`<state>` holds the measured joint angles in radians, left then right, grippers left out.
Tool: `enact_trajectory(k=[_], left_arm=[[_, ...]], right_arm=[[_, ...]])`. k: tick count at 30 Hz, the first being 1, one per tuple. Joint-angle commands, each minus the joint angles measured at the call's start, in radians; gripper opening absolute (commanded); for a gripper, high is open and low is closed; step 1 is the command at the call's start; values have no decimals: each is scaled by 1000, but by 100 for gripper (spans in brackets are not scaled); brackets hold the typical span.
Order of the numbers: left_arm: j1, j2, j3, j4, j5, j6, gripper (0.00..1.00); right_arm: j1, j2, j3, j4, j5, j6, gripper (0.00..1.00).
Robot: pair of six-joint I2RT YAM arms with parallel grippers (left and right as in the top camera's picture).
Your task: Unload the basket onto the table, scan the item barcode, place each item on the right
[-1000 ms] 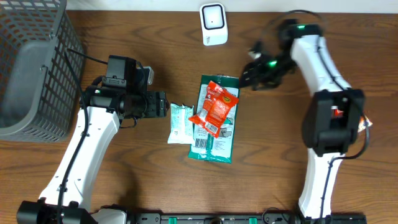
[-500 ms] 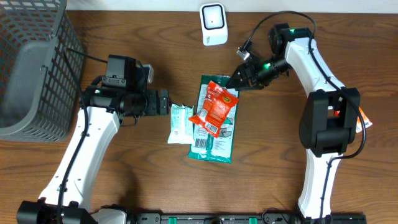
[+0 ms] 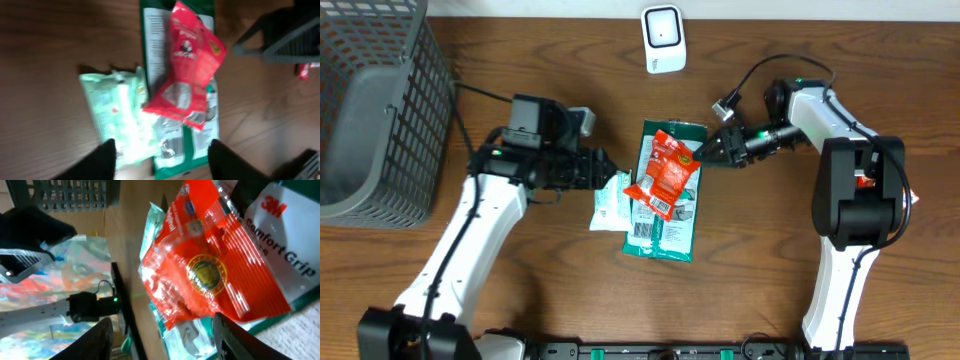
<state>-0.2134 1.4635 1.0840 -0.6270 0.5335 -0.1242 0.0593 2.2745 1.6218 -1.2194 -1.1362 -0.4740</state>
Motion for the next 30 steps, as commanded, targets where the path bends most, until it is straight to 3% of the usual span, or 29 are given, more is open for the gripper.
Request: enact_trajectory(k=[1, 3, 5, 11, 18, 27, 28, 29, 30], left_arm=[[-56, 48, -3, 44, -60, -69, 41], [-92, 72, -3, 66, -110, -81, 27], [-126, 100, -3, 90, -127, -80, 21], [-186, 168, -3, 137, -161, -81, 19], [-205, 251, -3, 170, -161, -80, 19], [-204, 191, 43, 162, -160, -81, 19], [-204, 188, 43, 162, -160, -81, 19], [-204, 188, 43, 161, -156, -81, 19], [-204, 191, 42, 160, -146, -81, 13]], right_arm=[[21, -25, -26, 60, -35, 72, 61], [37, -25, -27, 88, 8, 120, 63], [59, -25, -27, 129, 87, 208, 64], [121, -25, -27, 202, 323, 415, 68], [152, -25, -27, 219, 327, 417, 73], [123, -46, 22, 206, 252, 418, 78], [118, -55, 26, 196, 252, 418, 84], [115, -63, 28, 187, 252, 418, 99], [111, -72, 28, 175, 252, 417, 99]])
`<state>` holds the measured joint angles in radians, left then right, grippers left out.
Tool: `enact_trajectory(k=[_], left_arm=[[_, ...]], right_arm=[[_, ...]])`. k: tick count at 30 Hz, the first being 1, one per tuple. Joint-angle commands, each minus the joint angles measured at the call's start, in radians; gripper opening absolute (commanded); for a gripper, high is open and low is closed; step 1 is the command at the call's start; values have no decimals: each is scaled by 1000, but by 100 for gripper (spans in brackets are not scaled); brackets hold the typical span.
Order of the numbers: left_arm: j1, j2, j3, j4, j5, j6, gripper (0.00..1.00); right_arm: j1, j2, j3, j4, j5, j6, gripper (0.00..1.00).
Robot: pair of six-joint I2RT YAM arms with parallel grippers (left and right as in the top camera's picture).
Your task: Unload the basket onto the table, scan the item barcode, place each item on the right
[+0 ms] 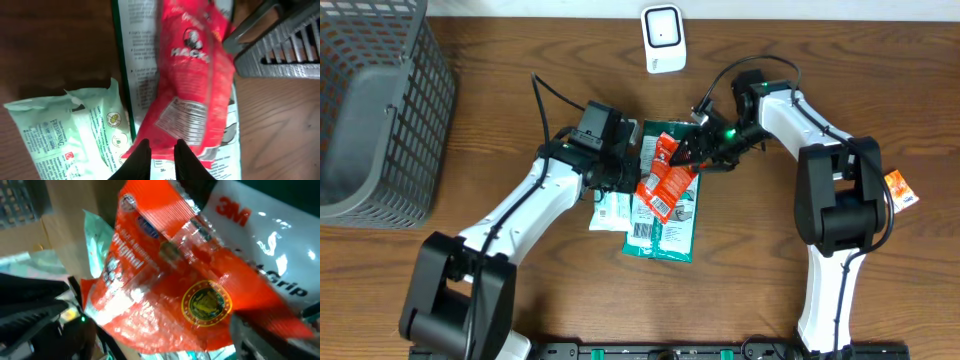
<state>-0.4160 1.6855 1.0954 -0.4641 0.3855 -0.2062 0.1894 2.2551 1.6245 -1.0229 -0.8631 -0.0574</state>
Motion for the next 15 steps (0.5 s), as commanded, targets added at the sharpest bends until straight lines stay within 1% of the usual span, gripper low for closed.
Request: enact_trajectory(k=[1, 2, 9, 15], left_arm=[[-3, -27, 27, -2, 14, 1, 12], [-7, -24, 23, -2, 26, 2, 10], [-42, 50, 14, 10, 21, 2, 11], [-41, 111, 14, 10, 19, 14, 11]], right_arm=[[-21, -60, 25, -35, -21, 0, 99], [-23, -64, 25, -48, -22, 0, 99], [-24, -67, 23, -138, -21, -34, 99], [-14, -67, 5, -148, -16, -37, 99]])
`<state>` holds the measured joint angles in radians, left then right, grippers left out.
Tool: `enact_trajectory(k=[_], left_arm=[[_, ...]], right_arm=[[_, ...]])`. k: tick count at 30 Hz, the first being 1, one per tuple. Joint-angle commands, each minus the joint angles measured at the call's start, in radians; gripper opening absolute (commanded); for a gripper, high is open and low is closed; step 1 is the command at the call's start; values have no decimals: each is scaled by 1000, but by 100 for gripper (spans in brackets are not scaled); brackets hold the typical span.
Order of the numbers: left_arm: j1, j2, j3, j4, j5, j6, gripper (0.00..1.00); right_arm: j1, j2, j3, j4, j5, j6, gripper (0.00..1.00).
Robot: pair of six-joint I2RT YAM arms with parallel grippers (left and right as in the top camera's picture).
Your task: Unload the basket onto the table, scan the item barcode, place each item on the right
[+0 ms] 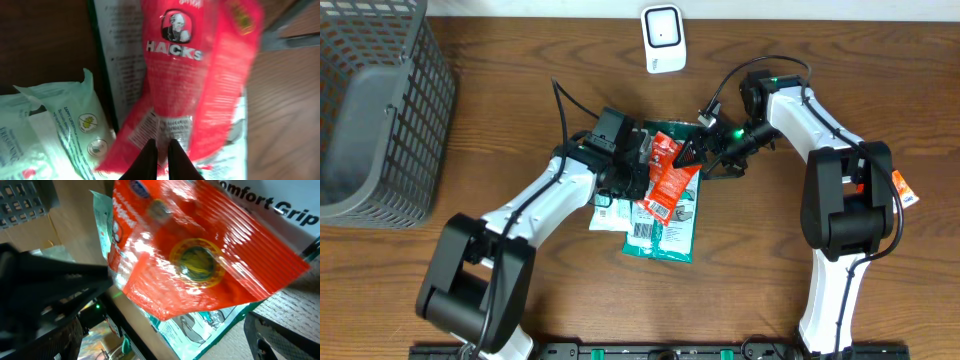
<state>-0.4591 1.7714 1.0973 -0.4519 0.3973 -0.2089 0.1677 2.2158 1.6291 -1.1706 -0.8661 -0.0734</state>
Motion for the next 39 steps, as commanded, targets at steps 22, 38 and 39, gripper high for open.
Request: enact_trajectory(k=[22, 38, 39], left_arm=[[2, 28, 3, -8, -103, 16, 11], [2, 28, 2, -2, -104, 16, 11], [2, 28, 2, -2, -104, 16, 11]], right_arm=[[98, -32, -140, 254, -79, -18, 99], [114, -115, -142, 252, -78, -18, 99], [122, -115, -143, 257, -78, -18, 99]])
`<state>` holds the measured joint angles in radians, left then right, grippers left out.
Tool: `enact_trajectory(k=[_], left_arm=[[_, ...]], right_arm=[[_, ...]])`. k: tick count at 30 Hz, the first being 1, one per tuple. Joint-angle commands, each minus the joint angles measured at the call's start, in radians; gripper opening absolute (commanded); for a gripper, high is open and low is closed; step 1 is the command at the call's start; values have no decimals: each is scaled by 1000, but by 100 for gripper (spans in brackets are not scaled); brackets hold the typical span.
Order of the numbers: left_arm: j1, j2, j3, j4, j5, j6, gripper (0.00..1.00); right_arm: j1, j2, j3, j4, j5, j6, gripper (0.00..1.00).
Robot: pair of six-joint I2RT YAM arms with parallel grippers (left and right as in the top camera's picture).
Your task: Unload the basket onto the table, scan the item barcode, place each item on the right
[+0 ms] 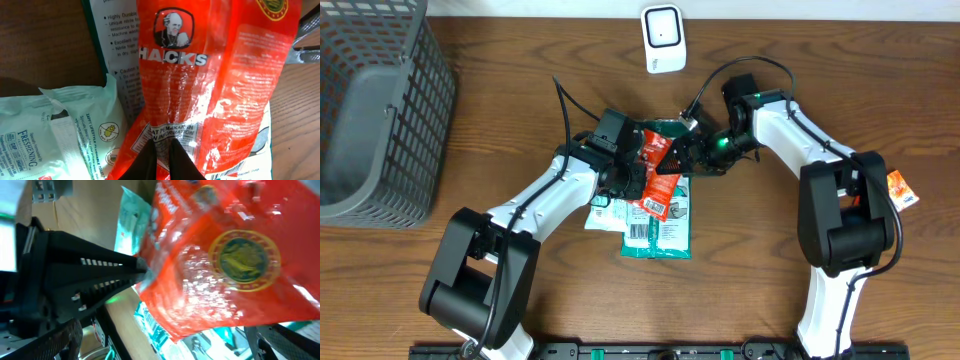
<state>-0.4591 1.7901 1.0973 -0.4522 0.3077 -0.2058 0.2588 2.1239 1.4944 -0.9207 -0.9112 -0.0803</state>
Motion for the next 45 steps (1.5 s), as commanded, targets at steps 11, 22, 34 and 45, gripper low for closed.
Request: enact_trajectory(k=[11, 22, 34, 45], left_arm=[[2, 10, 2, -2, -66, 13, 11], [2, 10, 2, 1, -66, 12, 11], [2, 11, 0, 2, -66, 12, 11], [2, 11, 0, 13, -66, 12, 11]], right_arm=[[83, -23, -11, 76, 110, 82, 99], [98, -23, -54, 210, 173, 173, 99], [101, -24, -113, 362, 55, 222, 81], [99, -24, -114, 353, 26, 221, 45]])
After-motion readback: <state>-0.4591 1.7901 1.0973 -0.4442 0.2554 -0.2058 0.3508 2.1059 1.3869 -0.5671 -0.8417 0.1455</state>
